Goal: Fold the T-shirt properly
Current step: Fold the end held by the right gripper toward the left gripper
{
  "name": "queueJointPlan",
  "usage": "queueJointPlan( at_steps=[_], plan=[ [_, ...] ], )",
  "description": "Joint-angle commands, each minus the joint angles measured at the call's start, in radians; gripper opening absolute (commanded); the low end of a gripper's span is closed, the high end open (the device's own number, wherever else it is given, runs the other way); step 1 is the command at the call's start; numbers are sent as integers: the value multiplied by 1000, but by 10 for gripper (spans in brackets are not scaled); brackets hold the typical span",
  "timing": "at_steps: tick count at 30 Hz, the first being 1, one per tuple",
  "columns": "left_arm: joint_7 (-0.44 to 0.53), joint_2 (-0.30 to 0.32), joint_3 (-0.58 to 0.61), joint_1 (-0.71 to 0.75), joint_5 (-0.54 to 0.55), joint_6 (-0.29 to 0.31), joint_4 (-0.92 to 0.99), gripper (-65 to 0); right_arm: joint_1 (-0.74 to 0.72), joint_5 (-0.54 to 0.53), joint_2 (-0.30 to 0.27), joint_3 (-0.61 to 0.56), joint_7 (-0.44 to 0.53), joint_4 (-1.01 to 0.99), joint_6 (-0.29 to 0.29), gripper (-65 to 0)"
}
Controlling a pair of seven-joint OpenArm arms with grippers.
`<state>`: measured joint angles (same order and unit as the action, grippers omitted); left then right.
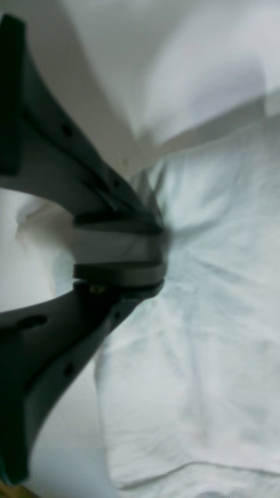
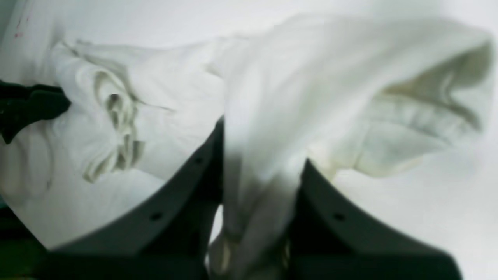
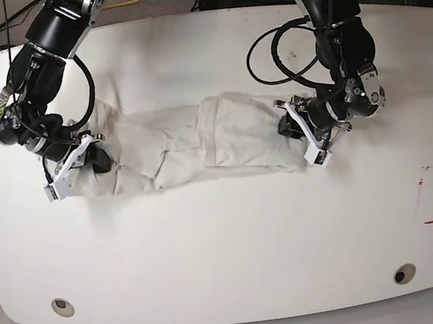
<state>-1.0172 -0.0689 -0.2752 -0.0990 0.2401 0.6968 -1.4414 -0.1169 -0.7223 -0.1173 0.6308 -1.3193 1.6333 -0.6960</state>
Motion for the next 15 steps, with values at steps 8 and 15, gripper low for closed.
queueJointPlan(
  at_steps=[8,15],
  plan=[
    [-41,-88,3,-5,9,-67,-5,-539,-31,-33,38,-233,13,233,-2,-650],
    [-42,-88,3,-5,9,-67,-5,-539,-63,-26,110,-355,10,227,-2,-650]
  ],
)
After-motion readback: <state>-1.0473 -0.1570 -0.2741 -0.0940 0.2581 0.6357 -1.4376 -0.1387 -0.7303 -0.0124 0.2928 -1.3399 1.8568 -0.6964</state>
